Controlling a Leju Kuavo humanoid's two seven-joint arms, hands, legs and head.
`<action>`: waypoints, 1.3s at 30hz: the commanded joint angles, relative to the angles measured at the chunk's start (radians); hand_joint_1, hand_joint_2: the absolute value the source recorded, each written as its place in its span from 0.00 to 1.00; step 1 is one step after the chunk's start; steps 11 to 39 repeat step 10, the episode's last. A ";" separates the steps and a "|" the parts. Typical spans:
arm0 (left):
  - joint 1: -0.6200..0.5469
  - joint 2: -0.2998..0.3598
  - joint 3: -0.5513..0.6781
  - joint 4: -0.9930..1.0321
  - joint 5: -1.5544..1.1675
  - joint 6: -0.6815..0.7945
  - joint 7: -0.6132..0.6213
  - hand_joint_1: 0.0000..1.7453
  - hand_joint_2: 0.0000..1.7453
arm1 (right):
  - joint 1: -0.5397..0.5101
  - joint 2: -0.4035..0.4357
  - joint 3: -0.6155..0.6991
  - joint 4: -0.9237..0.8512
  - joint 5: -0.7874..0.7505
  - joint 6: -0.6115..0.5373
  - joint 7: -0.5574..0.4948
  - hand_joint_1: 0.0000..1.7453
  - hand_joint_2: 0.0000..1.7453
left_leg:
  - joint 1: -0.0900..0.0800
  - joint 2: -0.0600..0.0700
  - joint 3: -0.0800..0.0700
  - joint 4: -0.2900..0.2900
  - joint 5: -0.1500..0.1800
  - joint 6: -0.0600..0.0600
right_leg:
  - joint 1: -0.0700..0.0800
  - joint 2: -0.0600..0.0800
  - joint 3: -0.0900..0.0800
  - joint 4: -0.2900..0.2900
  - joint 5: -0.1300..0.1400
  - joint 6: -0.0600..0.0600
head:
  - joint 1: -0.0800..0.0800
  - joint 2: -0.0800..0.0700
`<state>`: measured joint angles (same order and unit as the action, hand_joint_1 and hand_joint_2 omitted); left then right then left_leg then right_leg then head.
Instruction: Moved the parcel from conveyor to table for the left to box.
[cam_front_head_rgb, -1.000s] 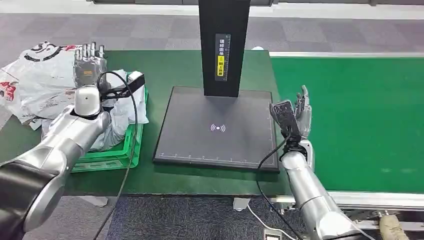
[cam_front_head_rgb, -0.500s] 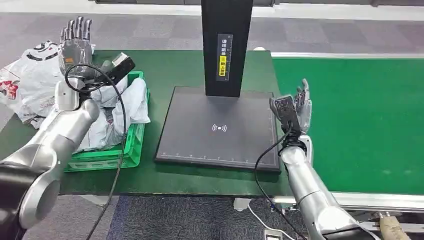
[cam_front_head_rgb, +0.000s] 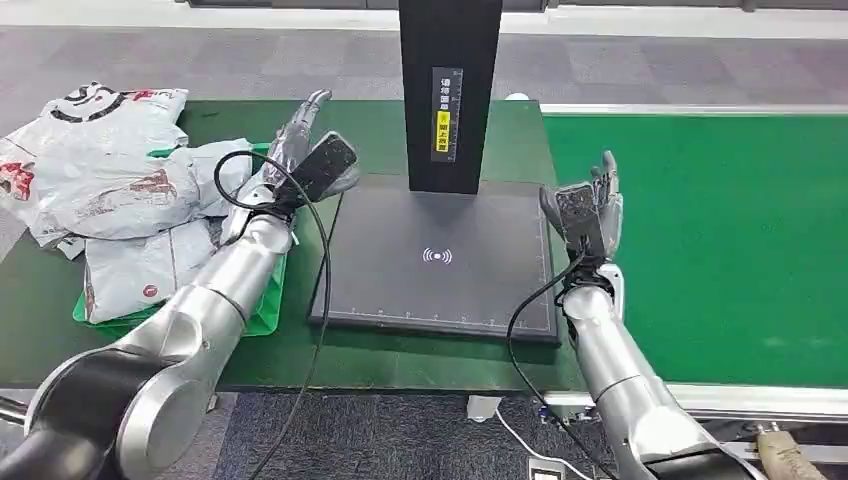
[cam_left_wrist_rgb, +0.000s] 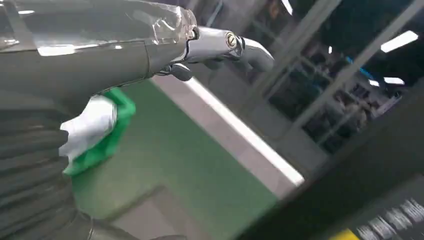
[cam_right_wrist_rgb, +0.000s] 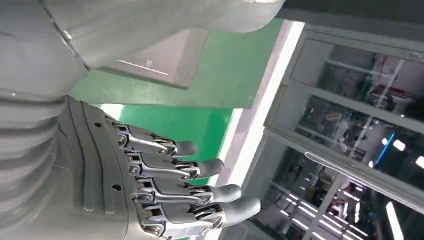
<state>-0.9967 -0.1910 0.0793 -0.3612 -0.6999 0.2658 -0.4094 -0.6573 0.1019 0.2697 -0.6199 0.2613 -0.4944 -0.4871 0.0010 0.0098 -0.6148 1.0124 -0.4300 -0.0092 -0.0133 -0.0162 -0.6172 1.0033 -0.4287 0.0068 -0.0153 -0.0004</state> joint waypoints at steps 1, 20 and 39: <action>0.085 -0.158 -0.037 0.007 0.124 -0.024 -0.036 0.00 1.00 | 0.024 0.029 0.012 -0.057 -0.021 0.004 0.051 0.00 1.00 | 0.001 -0.006 0.004 -0.002 0.000 0.000 | 0.001 -0.004 0.005 -0.003 -0.002 0.000 | 0.000 0.000; 0.180 -0.158 -0.307 -0.031 0.551 -0.053 -0.105 0.00 1.00 | 0.104 0.058 -0.022 -0.149 -0.049 -0.031 0.041 0.00 1.00 | 0.001 -0.003 0.004 -0.004 -0.001 0.000 | 0.000 0.000 0.005 -0.003 -0.002 -0.001 | 0.000 0.000; 0.180 -0.158 -0.307 -0.031 0.551 -0.053 -0.105 0.00 1.00 | 0.104 0.058 -0.022 -0.149 -0.049 -0.031 0.041 0.00 1.00 | 0.001 -0.003 0.004 -0.004 -0.001 0.000 | 0.000 0.000 0.005 -0.003 -0.002 -0.001 | 0.000 0.000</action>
